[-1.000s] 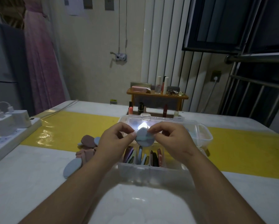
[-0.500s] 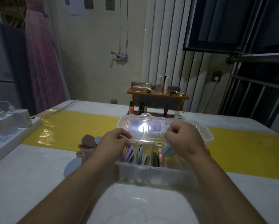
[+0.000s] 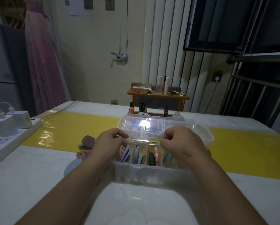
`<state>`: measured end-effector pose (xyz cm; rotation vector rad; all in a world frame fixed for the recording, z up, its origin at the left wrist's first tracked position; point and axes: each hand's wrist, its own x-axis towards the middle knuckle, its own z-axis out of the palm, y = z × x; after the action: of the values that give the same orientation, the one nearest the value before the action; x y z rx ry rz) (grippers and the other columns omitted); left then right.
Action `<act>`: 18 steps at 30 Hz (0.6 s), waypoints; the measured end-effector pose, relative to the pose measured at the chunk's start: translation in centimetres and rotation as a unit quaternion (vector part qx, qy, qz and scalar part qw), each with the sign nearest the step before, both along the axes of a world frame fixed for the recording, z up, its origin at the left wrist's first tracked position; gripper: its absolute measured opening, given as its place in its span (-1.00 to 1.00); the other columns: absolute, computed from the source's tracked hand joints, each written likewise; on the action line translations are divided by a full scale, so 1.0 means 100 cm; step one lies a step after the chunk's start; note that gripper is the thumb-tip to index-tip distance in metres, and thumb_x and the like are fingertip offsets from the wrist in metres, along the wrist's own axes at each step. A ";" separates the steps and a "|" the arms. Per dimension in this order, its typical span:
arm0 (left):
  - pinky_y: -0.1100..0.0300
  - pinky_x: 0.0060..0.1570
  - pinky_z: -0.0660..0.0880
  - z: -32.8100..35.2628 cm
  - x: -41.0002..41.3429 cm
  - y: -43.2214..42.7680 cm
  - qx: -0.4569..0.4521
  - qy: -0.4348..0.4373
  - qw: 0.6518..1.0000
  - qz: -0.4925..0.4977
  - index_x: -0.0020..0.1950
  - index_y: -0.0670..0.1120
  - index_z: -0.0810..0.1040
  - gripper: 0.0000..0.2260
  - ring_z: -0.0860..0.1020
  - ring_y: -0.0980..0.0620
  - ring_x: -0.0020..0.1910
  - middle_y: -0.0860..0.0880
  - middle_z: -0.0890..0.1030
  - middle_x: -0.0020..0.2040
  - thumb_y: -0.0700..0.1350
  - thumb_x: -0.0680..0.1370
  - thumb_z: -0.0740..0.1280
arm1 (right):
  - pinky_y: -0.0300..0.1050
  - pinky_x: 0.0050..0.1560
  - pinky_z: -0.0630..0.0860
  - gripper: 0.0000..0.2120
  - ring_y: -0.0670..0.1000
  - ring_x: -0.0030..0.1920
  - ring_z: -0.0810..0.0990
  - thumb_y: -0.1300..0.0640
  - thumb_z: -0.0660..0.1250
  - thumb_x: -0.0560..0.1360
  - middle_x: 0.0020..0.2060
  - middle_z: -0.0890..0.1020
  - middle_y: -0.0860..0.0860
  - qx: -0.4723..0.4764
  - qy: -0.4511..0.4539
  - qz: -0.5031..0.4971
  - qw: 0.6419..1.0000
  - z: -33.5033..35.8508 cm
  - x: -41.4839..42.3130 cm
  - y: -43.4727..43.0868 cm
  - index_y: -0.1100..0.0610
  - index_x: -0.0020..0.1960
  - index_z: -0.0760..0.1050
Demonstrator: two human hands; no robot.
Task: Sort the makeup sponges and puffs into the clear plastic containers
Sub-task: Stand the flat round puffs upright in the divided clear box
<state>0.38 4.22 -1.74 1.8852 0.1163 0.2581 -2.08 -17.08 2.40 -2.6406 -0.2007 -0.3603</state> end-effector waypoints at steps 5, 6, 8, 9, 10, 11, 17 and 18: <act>0.20 -0.31 0.41 0.000 0.000 0.002 0.003 0.002 1.000 0.003 -0.17 -0.02 0.65 -0.79 0.50 0.06 -0.39 0.06 0.65 -0.38 -0.30 0.51 0.30 | -0.18 -0.30 0.36 -0.87 -0.05 -0.23 0.53 0.04 0.28 0.50 -0.29 0.57 -0.03 -0.056 0.048 0.019 0.997 0.002 -0.001 0.001 0.01 -0.19 0.56; 0.20 -0.31 0.40 0.000 0.000 0.002 0.003 0.003 1.000 0.002 -0.17 -0.02 0.65 -0.79 0.50 0.07 -0.38 0.06 0.64 -0.38 -0.29 0.51 0.30 | -0.17 -0.28 0.39 -0.89 -0.05 -0.21 0.53 0.04 0.29 0.49 -0.27 0.58 -0.04 -0.062 0.054 0.022 0.996 0.002 -0.001 0.001 -0.01 -0.17 0.57; 0.21 -0.31 0.41 0.000 0.000 0.002 0.004 0.002 1.000 0.002 -0.17 -0.02 0.65 -0.79 0.50 0.07 -0.38 0.07 0.64 -0.39 -0.29 0.51 0.30 | -0.16 -0.24 0.45 -0.93 -0.05 -0.18 0.54 0.04 0.31 0.48 -0.23 0.59 -0.06 -0.065 0.060 0.025 0.996 0.002 -0.001 0.002 -0.02 -0.12 0.56; 0.20 -0.31 0.41 0.000 0.000 0.002 0.005 0.002 1.000 0.002 -0.17 -0.02 0.65 -0.79 0.50 0.07 -0.38 0.07 0.64 -0.39 -0.29 0.51 0.31 | -0.15 -0.23 0.45 -0.95 -0.04 -0.17 0.54 0.04 0.32 0.47 -0.22 0.58 -0.06 -0.063 0.061 0.026 0.996 0.002 -0.001 0.002 -0.02 -0.11 0.55; 0.20 -0.31 0.42 0.000 0.000 0.002 0.006 0.001 1.000 0.002 -0.17 -0.02 0.65 -0.79 0.50 0.07 -0.38 0.07 0.64 -0.38 -0.29 0.51 0.31 | -0.15 -0.24 0.44 -0.96 -0.04 -0.17 0.54 0.04 0.33 0.47 -0.21 0.58 -0.05 -0.061 0.061 0.025 0.996 0.002 -0.001 0.002 -0.03 -0.11 0.54; 0.20 -0.30 0.42 0.000 0.000 0.002 0.006 0.000 1.000 0.002 -0.16 -0.02 0.65 -0.79 0.50 0.07 -0.38 0.07 0.64 -0.38 -0.29 0.51 0.31 | -0.16 -0.26 0.42 -0.95 -0.04 -0.17 0.54 0.02 0.32 0.48 -0.21 0.58 -0.05 -0.060 0.058 0.024 0.996 0.002 -0.001 0.003 -0.02 -0.12 0.53; 0.19 -0.29 0.42 -0.002 0.002 0.003 0.006 0.003 1.000 0.000 -0.19 0.01 0.65 -0.79 0.50 0.05 -0.38 0.05 0.65 -0.36 -0.27 0.51 0.32 | -0.10 -0.17 0.53 -0.87 -0.01 -0.15 0.60 0.03 0.28 0.50 -0.23 0.64 -0.02 0.001 0.062 0.037 0.997 0.002 -0.002 0.001 0.01 -0.16 0.56; 0.20 -0.29 0.41 -0.002 0.002 0.003 0.009 0.002 1.000 0.001 -0.19 0.01 0.65 -0.79 0.50 0.05 -0.37 0.05 0.65 -0.34 -0.27 0.51 0.33 | -0.10 -0.18 0.53 -0.88 -0.01 -0.16 0.60 0.05 0.28 0.50 -0.23 0.64 -0.01 0.010 0.066 0.041 0.997 0.002 -0.002 0.001 0.01 -0.17 0.56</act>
<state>0.62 4.53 -1.97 1.9033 0.1193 0.2562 -2.31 -16.97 2.58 -2.6163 -0.2586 -0.1581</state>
